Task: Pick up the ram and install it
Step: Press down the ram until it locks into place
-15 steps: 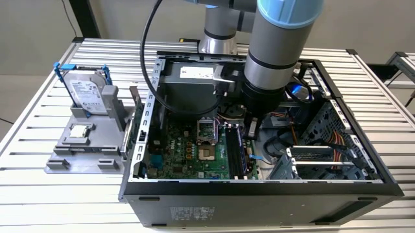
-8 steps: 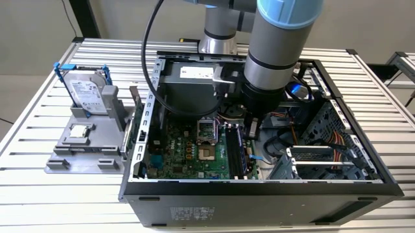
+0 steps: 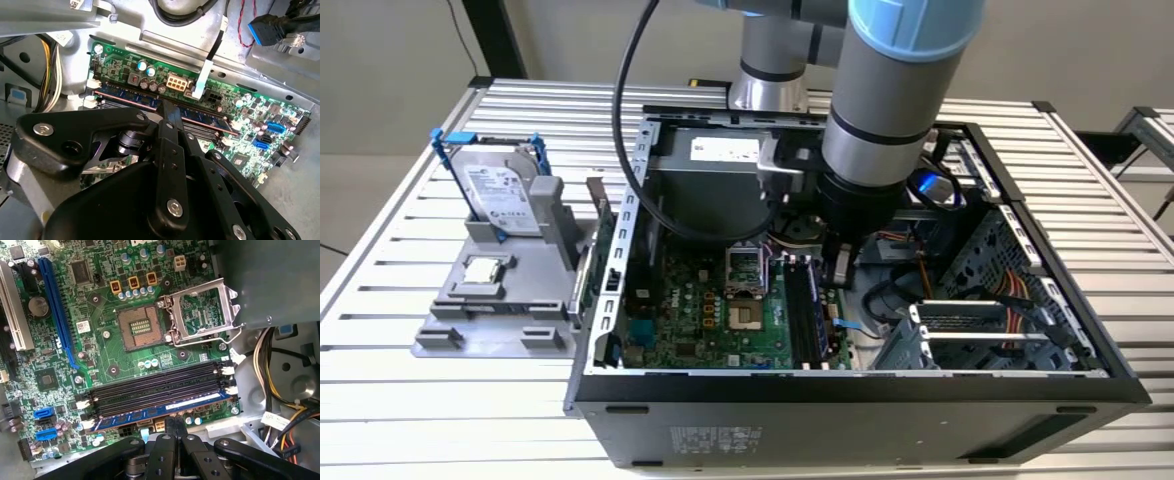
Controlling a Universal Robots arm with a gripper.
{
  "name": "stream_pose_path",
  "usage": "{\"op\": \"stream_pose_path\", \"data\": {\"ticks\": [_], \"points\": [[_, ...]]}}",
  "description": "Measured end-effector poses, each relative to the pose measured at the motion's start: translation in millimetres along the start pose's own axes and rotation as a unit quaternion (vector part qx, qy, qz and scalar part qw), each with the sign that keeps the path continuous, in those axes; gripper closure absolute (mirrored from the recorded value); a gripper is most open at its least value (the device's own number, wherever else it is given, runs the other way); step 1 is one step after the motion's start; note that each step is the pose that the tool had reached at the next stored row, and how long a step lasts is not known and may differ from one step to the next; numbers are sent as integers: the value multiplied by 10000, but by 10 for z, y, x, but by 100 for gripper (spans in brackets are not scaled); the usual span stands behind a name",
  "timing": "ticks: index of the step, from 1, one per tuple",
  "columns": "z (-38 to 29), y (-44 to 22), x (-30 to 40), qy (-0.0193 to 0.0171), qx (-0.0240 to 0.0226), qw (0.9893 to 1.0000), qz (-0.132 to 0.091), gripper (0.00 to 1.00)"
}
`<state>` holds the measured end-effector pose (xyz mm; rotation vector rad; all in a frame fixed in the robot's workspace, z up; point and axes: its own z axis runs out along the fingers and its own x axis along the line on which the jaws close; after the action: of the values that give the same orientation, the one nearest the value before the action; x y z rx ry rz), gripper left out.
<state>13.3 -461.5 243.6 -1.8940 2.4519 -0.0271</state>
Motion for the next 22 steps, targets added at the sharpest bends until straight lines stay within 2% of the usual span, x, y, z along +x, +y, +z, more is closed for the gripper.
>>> {"op": "stream_pose_path", "data": {"ticks": [15,22], "points": [[6,1,0,-2,-2,10000,-56,100],[50,2,1,-6,-4,9999,-157,100]]}}
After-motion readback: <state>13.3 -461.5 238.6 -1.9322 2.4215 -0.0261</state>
